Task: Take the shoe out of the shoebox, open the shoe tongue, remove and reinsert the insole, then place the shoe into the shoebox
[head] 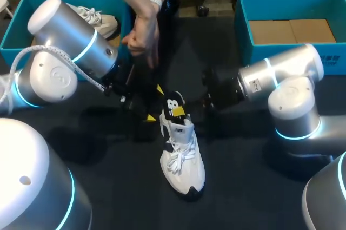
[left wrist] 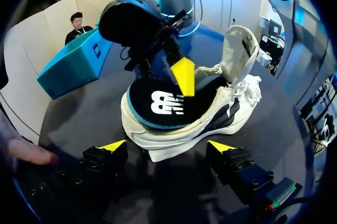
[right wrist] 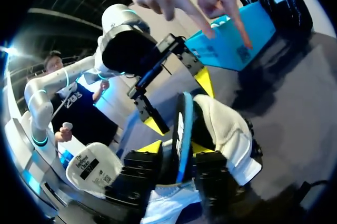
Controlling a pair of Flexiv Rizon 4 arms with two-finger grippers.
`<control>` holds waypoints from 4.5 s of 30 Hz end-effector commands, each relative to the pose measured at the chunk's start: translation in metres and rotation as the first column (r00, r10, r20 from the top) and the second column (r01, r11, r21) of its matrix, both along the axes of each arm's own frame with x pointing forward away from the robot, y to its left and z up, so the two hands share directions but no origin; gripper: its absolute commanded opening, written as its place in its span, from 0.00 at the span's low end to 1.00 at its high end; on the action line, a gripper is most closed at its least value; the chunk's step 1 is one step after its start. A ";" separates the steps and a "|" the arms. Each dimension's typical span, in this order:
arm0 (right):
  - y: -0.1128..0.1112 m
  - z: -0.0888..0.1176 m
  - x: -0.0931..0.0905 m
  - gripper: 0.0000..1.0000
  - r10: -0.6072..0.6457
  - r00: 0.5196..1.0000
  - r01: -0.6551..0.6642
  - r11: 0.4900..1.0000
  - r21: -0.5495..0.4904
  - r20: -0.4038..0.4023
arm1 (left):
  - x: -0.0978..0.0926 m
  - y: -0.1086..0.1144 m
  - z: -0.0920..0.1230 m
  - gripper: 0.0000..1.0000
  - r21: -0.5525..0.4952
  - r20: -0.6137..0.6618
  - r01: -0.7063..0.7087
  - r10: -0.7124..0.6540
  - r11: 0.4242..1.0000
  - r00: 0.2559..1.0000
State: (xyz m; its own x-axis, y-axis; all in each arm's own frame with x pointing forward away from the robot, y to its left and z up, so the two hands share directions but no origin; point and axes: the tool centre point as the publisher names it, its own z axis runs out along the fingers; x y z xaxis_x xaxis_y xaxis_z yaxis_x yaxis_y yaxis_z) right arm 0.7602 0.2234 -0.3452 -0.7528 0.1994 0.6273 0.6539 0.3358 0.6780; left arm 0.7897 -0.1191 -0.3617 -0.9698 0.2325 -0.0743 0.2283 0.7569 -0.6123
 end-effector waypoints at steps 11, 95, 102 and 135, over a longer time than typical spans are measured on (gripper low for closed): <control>0.003 0.010 0.015 0.02 0.021 1.000 -0.020 1.000 -0.024 0.014 | 0.002 -0.001 0.000 1.00 0.003 -0.002 0.002 -0.002 1.000 1.000; -0.020 0.058 0.017 0.84 -0.277 0.960 0.278 0.953 -0.118 0.025 | -0.008 -0.002 0.004 1.00 -0.005 -0.004 -0.013 0.013 1.000 1.000; -0.025 0.054 0.018 0.27 -0.342 0.940 0.339 0.931 -0.136 0.008 | -0.022 -0.002 0.006 1.00 0.005 0.004 -0.034 0.034 0.999 0.999; -0.021 0.063 -0.001 0.00 -0.541 0.840 0.510 0.771 -0.380 0.030 | -0.036 0.050 0.047 1.00 -0.021 0.004 0.016 -0.016 1.000 1.000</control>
